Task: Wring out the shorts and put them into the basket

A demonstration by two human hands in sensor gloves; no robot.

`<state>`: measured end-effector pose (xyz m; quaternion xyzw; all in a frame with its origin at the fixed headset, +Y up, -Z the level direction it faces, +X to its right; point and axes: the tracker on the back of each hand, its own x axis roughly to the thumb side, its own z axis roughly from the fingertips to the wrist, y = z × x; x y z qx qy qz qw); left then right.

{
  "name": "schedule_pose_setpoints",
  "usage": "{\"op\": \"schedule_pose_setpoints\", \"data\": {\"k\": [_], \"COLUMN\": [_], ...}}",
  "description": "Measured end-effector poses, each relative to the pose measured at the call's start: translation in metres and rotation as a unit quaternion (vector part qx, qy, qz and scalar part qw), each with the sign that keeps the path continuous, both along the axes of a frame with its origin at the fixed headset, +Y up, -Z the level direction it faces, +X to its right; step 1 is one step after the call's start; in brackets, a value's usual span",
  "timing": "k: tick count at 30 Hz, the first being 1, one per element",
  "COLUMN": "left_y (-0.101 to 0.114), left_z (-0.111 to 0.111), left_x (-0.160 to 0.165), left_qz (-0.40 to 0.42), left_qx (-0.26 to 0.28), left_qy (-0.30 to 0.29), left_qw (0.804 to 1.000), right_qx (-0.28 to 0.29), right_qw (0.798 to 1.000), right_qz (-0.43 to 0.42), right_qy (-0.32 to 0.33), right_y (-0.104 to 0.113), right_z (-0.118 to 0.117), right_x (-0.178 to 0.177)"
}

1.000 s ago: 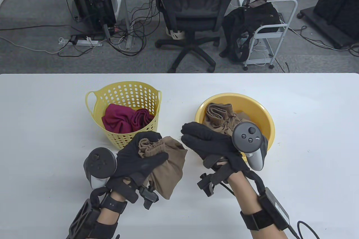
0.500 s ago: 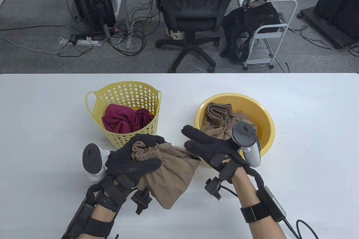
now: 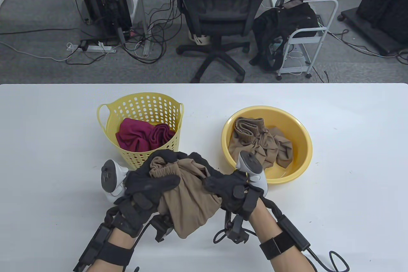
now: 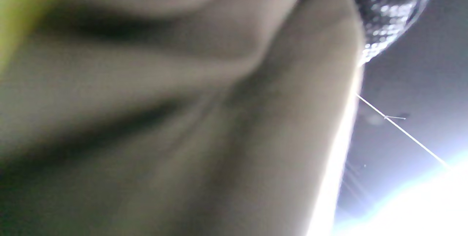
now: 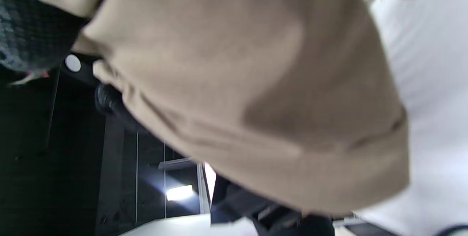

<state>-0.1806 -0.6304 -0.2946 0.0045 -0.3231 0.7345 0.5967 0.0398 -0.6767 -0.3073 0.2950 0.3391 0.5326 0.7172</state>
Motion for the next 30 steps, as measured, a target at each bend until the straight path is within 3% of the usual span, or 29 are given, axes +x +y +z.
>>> {"op": "schedule_pose_setpoints", "data": {"k": [3,17,25,30], "left_y": [0.000,-0.003,-0.006,-0.007], "left_z": [0.000,0.000,-0.001,-0.001], "left_x": [0.000,0.000,0.000,0.000], "left_qz": [-0.002,-0.025,-0.023,-0.024], "left_qx": [-0.002,-0.005,-0.024,-0.028], "left_qy": [0.002,0.024,0.032,0.039], "left_qw": [1.000,0.999,0.999,0.999], "right_qx": [0.006,0.040,0.081,0.119], "right_qw": [1.000,0.998,0.992,0.984], "right_qz": [0.002,0.049,0.098,0.127], "right_qy": [0.026,0.021,0.009,-0.036], "right_y": [0.002,0.005,0.009,0.015], "right_z": [0.005,0.006,0.006,0.005], "right_x": [-0.008,-0.009,-0.013,-0.013]}}
